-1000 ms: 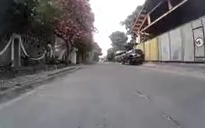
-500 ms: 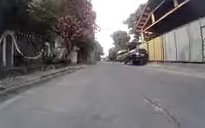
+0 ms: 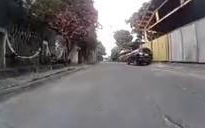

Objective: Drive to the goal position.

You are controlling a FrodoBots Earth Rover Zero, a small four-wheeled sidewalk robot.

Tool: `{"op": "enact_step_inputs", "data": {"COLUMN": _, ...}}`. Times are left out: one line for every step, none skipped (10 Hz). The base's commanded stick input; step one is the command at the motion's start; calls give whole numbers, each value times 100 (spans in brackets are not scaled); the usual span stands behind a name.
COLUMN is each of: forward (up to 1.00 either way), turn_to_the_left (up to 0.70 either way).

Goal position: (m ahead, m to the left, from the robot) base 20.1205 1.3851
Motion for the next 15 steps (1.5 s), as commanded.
{"op": "enact_step_inputs", "data": {"forward": 100, "turn_to_the_left": 7}}
{"op": "enact_step_inputs", "data": {"forward": 100, "turn_to_the_left": 7}}
{"op": "enact_step_inputs", "data": {"forward": 100, "turn_to_the_left": 7}}
{"op": "enact_step_inputs", "data": {"forward": 100, "turn_to_the_left": 7}}
{"op": "enact_step_inputs", "data": {"forward": 100, "turn_to_the_left": 7}}
{"op": "enact_step_inputs", "data": {"forward": 100, "turn_to_the_left": 7}}
{"op": "enact_step_inputs", "data": {"forward": 100, "turn_to_the_left": 7}}
{"op": "enact_step_inputs", "data": {"forward": 100, "turn_to_the_left": 7}}
{"op": "enact_step_inputs", "data": {"forward": 100, "turn_to_the_left": 7}}
{"op": "enact_step_inputs", "data": {"forward": 100, "turn_to_the_left": 7}}
{"op": "enact_step_inputs", "data": {"forward": 100, "turn_to_the_left": 7}}
{"op": "enact_step_inputs", "data": {"forward": 100, "turn_to_the_left": 7}}
{"op": "enact_step_inputs", "data": {"forward": 100, "turn_to_the_left": 7}}
{"op": "enact_step_inputs", "data": {"forward": 100, "turn_to_the_left": 7}}
{"op": "enact_step_inputs", "data": {"forward": 100, "turn_to_the_left": 7}}
